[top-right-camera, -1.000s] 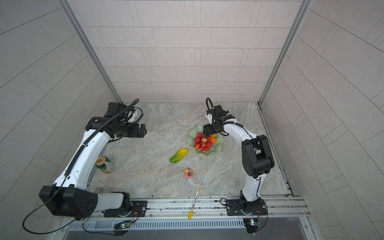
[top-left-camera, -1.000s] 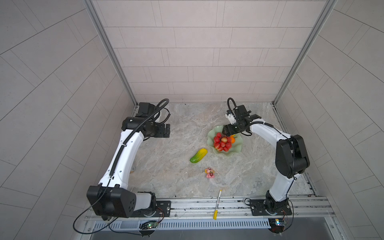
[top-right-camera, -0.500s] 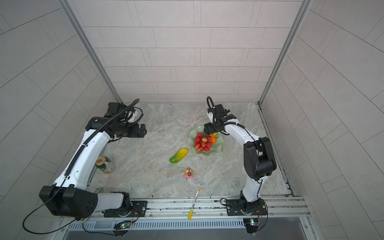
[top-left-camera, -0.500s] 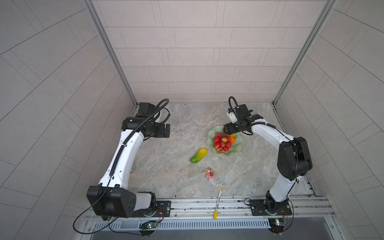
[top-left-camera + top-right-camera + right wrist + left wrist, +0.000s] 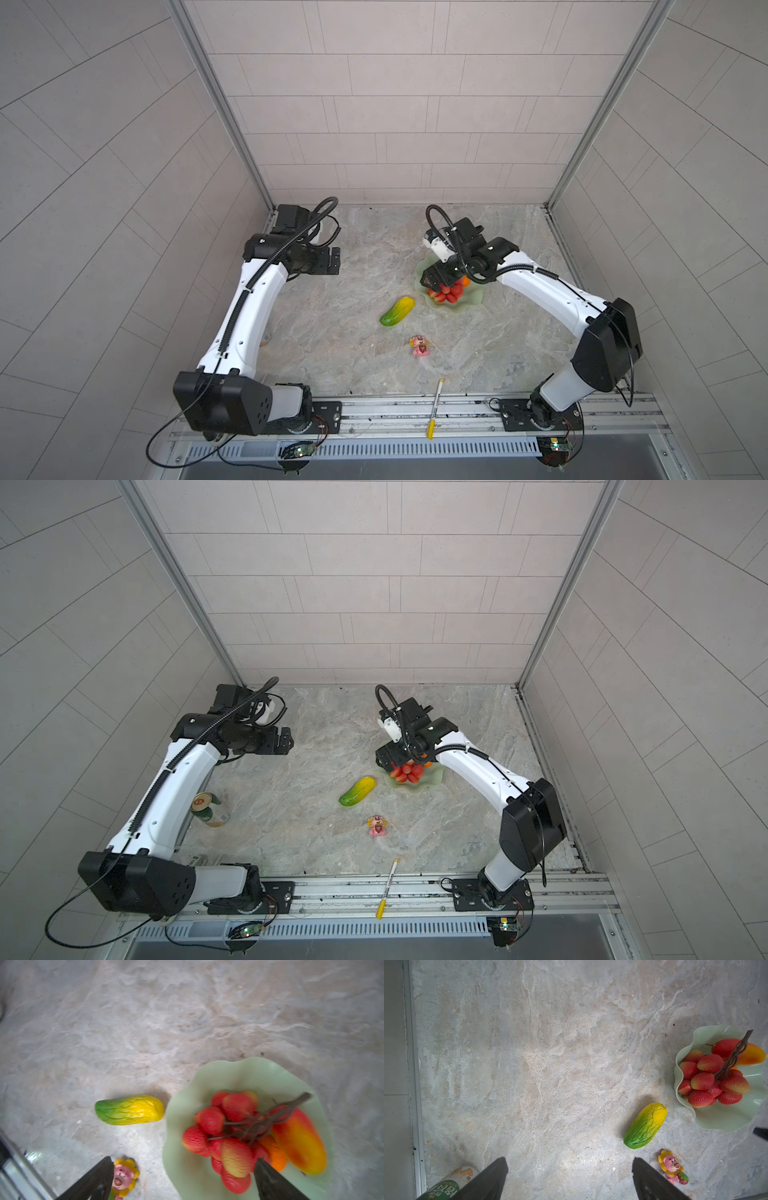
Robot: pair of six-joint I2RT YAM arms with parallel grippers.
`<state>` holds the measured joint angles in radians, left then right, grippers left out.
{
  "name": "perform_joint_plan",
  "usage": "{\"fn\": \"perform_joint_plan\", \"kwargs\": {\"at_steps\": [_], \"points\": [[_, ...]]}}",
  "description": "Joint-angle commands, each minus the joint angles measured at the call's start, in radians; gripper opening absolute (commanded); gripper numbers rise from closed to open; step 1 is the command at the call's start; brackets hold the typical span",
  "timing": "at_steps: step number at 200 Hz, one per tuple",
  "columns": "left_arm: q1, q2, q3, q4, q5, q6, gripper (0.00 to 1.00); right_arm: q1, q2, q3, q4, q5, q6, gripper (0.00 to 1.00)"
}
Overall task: Place and organize the fake fruits in the fruit bowl
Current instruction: 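Move the right gripper over the green-yellow bitter melon, then lower the right gripper and grasp the bitter melon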
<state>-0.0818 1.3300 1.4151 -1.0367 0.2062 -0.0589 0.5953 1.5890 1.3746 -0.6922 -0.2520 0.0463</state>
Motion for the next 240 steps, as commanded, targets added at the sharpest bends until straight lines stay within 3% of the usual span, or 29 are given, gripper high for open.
{"fn": "perform_joint_plan", "kwargs": {"at_steps": [1, 30, 49, 94, 164, 240], "points": [[-0.004, 0.000, 0.008, 0.004, 0.001, 0.001, 1.00, 0.065, -0.011, -0.003, -0.076, 0.018, -0.013, 1.00], [-0.006, -0.006, 0.007, 0.003, -0.001, 0.002, 1.00, 0.127, 0.021, -0.003, -0.118, 0.050, -0.188, 1.00], [-0.006, -0.006, 0.008, 0.003, 0.001, 0.001, 1.00, 0.161, 0.025, -0.025, -0.093, 0.070, -0.365, 1.00], [-0.005, -0.003, 0.013, 0.000, -0.004, 0.002, 1.00, 0.182, -0.054, -0.169, 0.192, -0.059, -0.716, 1.00], [-0.005, -0.016, -0.001, 0.001, -0.017, 0.008, 1.00, 0.206, 0.157, -0.075, 0.227, -0.003, -0.817, 1.00], [-0.005, -0.011, -0.002, 0.005, -0.014, 0.008, 1.00, 0.210, 0.263, -0.061, 0.246, -0.005, -0.836, 0.99]]}}
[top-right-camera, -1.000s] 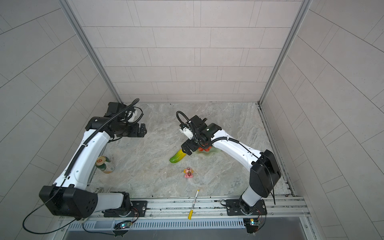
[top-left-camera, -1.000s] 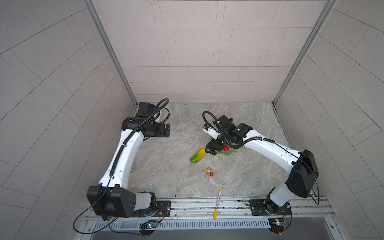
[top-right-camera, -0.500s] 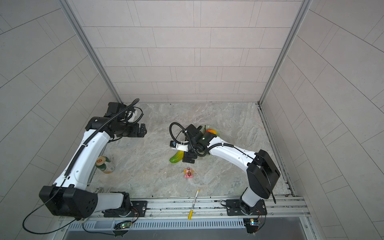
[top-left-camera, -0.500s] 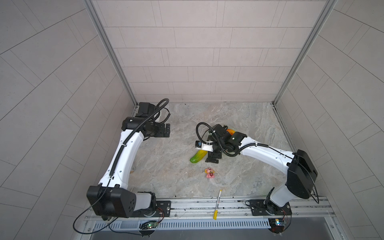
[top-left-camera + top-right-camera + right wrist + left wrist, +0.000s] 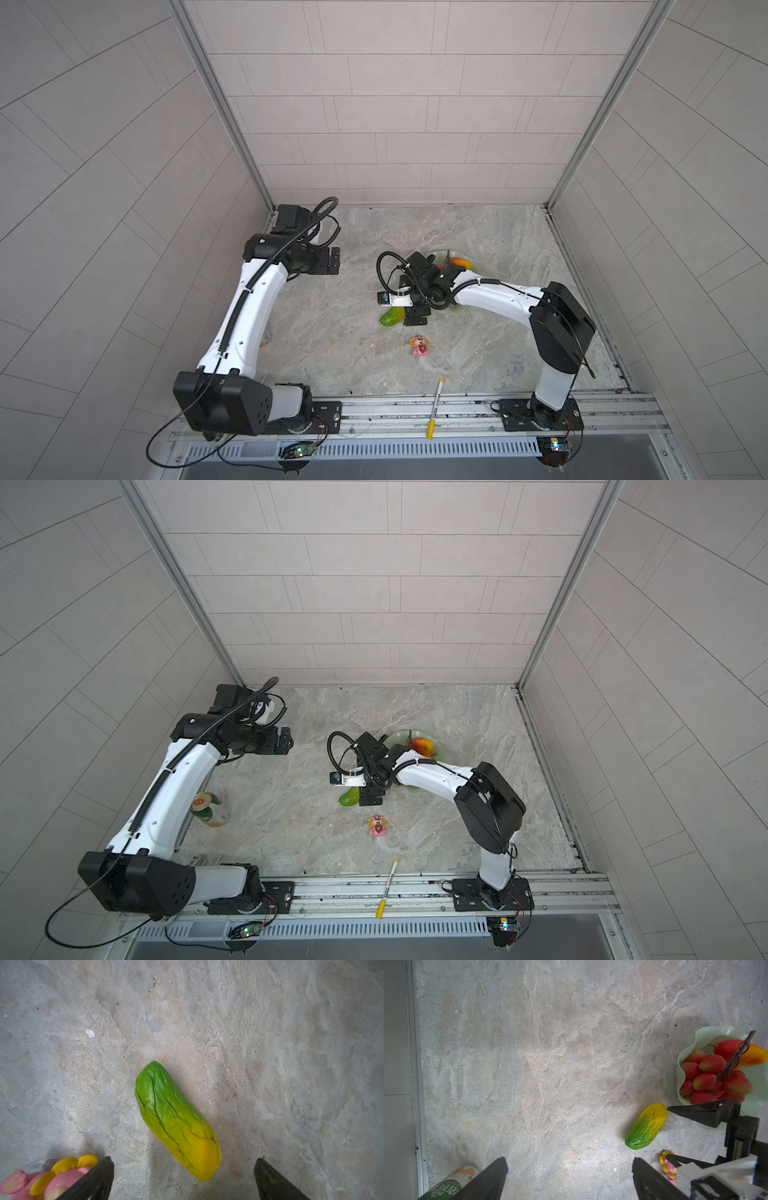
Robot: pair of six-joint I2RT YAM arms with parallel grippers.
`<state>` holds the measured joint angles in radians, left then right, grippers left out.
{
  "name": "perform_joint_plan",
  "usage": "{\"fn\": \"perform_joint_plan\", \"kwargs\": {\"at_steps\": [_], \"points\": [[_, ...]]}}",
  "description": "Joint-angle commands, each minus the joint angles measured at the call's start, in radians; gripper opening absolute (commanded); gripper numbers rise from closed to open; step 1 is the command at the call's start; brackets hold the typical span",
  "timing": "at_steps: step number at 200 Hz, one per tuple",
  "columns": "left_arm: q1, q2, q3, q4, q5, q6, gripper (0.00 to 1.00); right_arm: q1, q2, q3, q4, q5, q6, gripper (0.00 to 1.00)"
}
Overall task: Place and organize the fake fruits in the fruit bowl
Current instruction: 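Lower the right gripper and grasp the bitter melon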
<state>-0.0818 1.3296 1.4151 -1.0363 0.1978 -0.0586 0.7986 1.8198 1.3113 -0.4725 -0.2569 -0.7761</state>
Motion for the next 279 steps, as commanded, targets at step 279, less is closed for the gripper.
{"fn": "perform_joint_plan", "kwargs": {"at_steps": [279], "points": [[-0.006, -0.024, -0.001, 0.004, -0.018, 0.011, 1.00, -0.009, 0.229, 0.180, -0.113, -0.010, 0.195, 0.60]]}}
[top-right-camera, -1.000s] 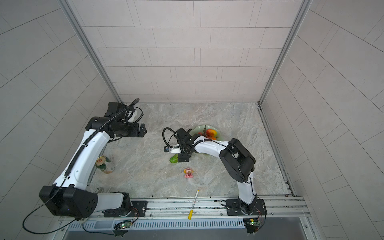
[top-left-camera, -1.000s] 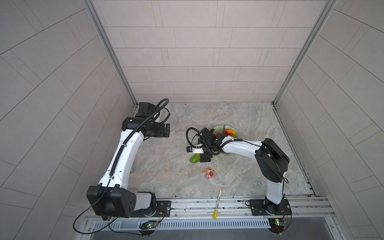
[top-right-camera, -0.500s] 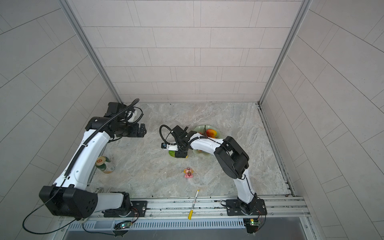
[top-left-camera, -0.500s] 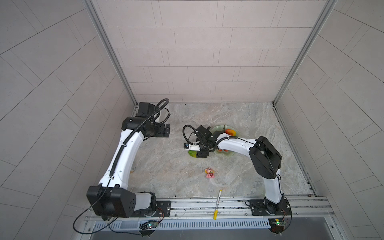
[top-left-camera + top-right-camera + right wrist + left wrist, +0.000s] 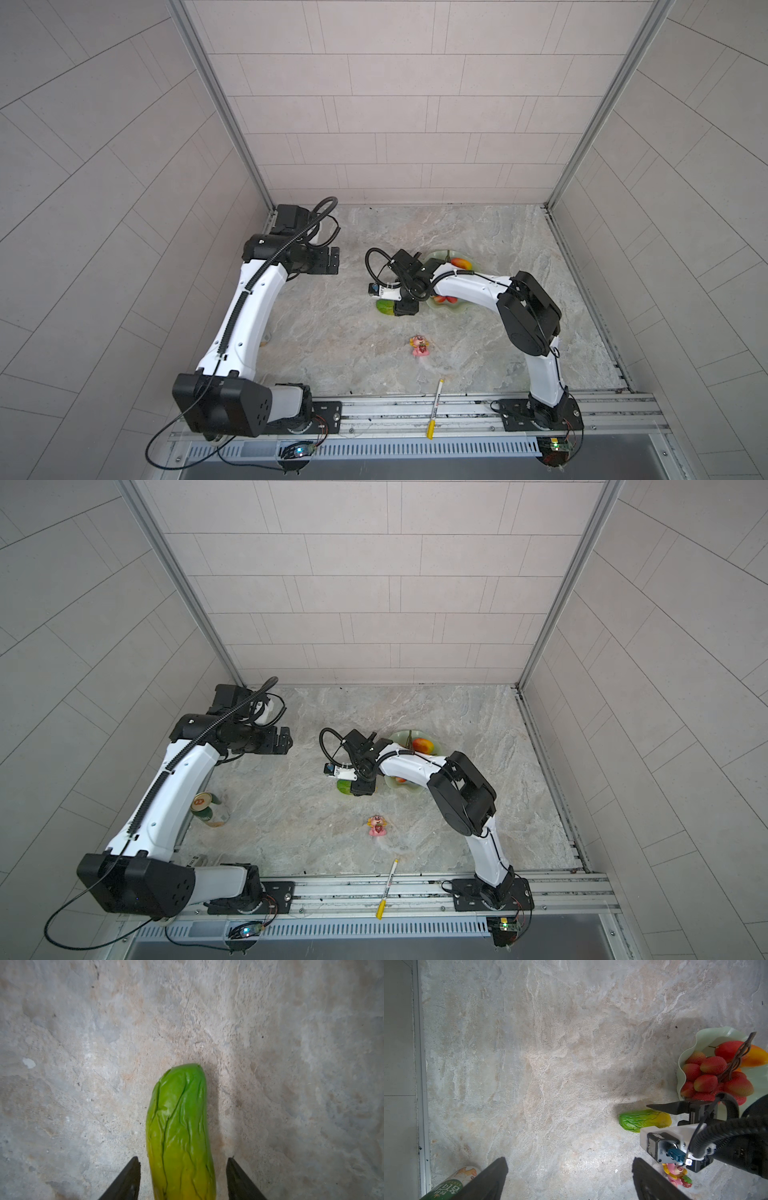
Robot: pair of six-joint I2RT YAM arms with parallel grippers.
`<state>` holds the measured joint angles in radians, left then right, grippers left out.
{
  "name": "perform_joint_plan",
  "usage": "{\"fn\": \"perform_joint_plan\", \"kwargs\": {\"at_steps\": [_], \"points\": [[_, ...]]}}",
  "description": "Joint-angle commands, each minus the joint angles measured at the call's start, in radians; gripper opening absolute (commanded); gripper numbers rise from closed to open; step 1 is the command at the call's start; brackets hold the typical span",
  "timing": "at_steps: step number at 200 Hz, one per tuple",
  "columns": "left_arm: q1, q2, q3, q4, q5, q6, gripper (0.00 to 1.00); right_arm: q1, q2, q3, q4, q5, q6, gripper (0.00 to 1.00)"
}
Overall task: Place and organize the fake fruits in the fruit bowl
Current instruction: 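Lower the right gripper and grasp the bitter melon, then lift the bitter melon with the right gripper and carry it over the bowl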
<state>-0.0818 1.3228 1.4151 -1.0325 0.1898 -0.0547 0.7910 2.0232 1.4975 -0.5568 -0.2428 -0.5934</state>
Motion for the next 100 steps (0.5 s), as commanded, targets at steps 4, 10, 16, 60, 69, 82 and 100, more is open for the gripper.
{"fn": "perform_joint_plan", "kwargs": {"at_steps": [4, 10, 16, 60, 69, 82, 100], "points": [[-0.006, -0.017, -0.001, 0.000, -0.010, 0.008, 1.00, -0.001, 0.026, -0.005, -0.026, -0.024, 0.015, 0.60], [-0.006, -0.018, 0.000, -0.001, -0.012, 0.007, 1.00, -0.001, 0.031, -0.004, -0.026, -0.025, 0.016, 0.58], [-0.006, -0.020, -0.001, -0.001, -0.012, 0.008, 1.00, -0.001, 0.033, -0.001, -0.027, -0.024, 0.018, 0.57], [-0.005, -0.015, 0.007, -0.003, -0.010, 0.007, 1.00, -0.004, 0.054, 0.028, -0.052, -0.019, 0.026, 0.47], [-0.005, -0.014, 0.008, -0.005, -0.010, 0.007, 1.00, -0.005, 0.053, 0.031, -0.057, -0.019, 0.024, 0.42], [-0.005, -0.013, 0.008, -0.005, -0.010, 0.007, 1.00, -0.009, 0.051, 0.040, -0.067, -0.019, 0.027, 0.35], [-0.005, -0.012, 0.010, -0.004, -0.009, 0.007, 1.00, -0.013, 0.033, 0.044, -0.074, -0.032, 0.027, 0.33]]}}
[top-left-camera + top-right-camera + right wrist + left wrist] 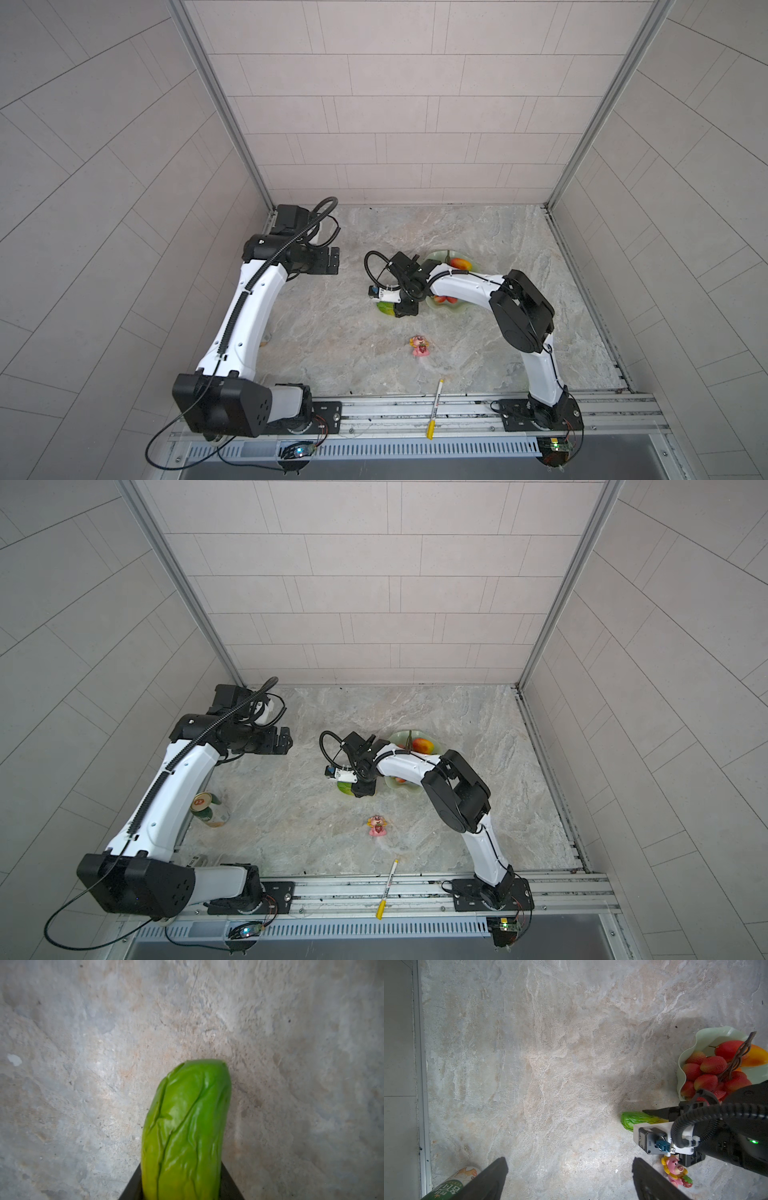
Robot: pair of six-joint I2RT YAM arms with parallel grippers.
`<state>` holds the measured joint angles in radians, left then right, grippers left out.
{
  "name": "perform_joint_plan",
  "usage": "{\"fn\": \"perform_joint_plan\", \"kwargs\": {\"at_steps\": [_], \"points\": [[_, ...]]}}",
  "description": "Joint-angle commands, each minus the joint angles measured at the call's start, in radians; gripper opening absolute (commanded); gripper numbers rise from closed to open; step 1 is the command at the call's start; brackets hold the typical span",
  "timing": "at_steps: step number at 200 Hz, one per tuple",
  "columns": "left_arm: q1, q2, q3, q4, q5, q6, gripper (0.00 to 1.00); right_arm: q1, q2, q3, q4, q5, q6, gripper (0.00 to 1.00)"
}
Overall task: Place and organize the fake fruits in the fruit bowl
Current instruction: 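Lift the bitter melon with the right gripper and carry it over the bowl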
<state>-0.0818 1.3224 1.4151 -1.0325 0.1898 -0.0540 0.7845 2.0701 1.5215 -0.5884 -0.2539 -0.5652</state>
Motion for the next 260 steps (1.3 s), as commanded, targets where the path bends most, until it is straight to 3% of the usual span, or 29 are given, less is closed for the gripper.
{"fn": "perform_joint_plan", "kwargs": {"at_steps": [1, 24, 59, 79, 92, 108, 138, 175, 205, 260], "points": [[-0.005, -0.010, 0.009, -0.004, -0.008, 0.006, 1.00, -0.007, -0.017, 0.020, -0.043, -0.023, -0.001, 0.33], [-0.006, -0.009, 0.012, -0.005, -0.008, 0.007, 1.00, -0.022, -0.079, 0.019, -0.042, -0.077, -0.005, 0.29], [-0.005, -0.011, 0.003, 0.000, -0.006, 0.007, 1.00, -0.066, -0.249, 0.005, -0.083, -0.104, -0.042, 0.30], [-0.006, -0.011, -0.004, 0.006, -0.007, 0.006, 1.00, -0.143, -0.326, 0.004, -0.192, -0.215, -0.178, 0.29], [-0.006, -0.010, -0.005, 0.009, -0.001, 0.006, 1.00, -0.195, -0.365, -0.018, -0.263, -0.245, -0.305, 0.22], [-0.006, -0.010, -0.004, 0.009, 0.001, 0.006, 1.00, -0.232, -0.408, -0.076, -0.287, -0.167, -0.448, 0.16], [-0.006, -0.017, -0.002, 0.003, -0.005, 0.008, 1.00, -0.298, -0.444, -0.113, -0.286, -0.055, -0.468, 0.12], [-0.005, -0.017, -0.013, 0.014, 0.008, 0.006, 1.00, -0.362, -0.504, -0.129, -0.339, -0.055, -0.494, 0.13], [-0.006, -0.006, -0.013, 0.017, 0.023, 0.003, 1.00, -0.380, -0.561, -0.212, -0.382, -0.045, -0.649, 0.15], [-0.006, -0.016, -0.014, 0.015, 0.025, 0.003, 1.00, -0.415, -0.564, -0.238, -0.385, -0.022, -0.673, 0.16]]}}
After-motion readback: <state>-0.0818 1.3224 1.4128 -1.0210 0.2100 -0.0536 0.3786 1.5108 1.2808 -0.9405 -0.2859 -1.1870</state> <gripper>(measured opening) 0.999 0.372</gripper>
